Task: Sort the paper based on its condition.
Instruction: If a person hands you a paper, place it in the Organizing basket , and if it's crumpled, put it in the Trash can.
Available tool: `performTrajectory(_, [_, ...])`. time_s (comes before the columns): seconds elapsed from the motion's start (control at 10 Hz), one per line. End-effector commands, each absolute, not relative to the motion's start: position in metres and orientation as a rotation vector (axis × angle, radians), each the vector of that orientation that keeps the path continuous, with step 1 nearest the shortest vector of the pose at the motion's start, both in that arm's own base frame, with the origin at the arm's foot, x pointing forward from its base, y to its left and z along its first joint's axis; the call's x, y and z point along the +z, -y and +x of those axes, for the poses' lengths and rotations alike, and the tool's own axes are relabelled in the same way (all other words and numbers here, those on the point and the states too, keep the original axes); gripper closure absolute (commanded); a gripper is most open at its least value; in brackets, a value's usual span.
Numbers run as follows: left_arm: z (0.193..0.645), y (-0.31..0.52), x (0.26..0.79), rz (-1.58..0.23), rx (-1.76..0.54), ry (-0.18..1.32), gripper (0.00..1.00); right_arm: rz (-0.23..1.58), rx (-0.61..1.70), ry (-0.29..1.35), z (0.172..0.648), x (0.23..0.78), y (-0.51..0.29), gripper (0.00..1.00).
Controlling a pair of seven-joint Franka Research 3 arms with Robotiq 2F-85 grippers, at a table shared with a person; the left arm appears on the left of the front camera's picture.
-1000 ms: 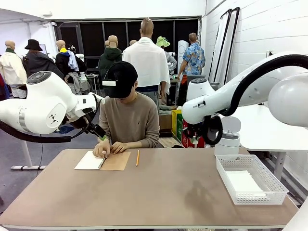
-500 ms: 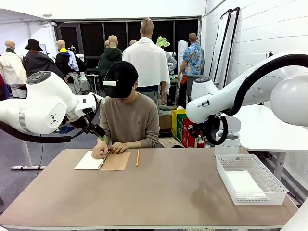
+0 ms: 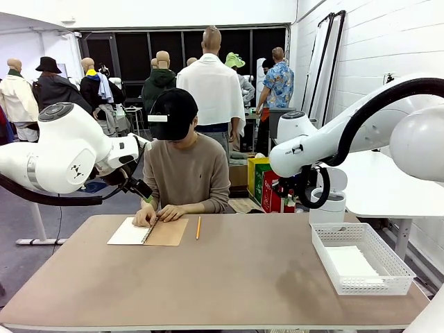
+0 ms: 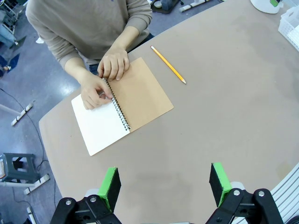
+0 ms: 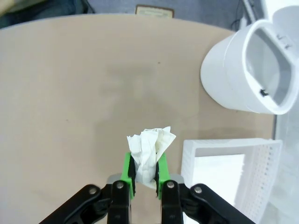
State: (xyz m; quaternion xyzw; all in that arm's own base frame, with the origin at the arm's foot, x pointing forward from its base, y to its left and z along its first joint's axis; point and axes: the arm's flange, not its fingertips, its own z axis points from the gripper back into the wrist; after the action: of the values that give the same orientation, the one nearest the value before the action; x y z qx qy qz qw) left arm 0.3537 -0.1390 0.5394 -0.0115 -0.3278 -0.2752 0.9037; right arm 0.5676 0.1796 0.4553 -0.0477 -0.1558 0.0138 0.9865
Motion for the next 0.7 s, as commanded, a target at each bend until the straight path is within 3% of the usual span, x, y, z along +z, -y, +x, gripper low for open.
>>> performTrajectory(0.0, [0.354, 0.138, 0.539, -0.026, -0.568, 0.677, 0.00, -0.188, -0.136, 0.399, 0.572, 0.463, -0.164, 0.77])
performTrajectory(0.6, [0.354, 0.138, 0.539, -0.026, -0.568, 0.677, 0.00, -0.264, -0.398, 0.457, 0.604, 0.481, -0.094, 0.77])
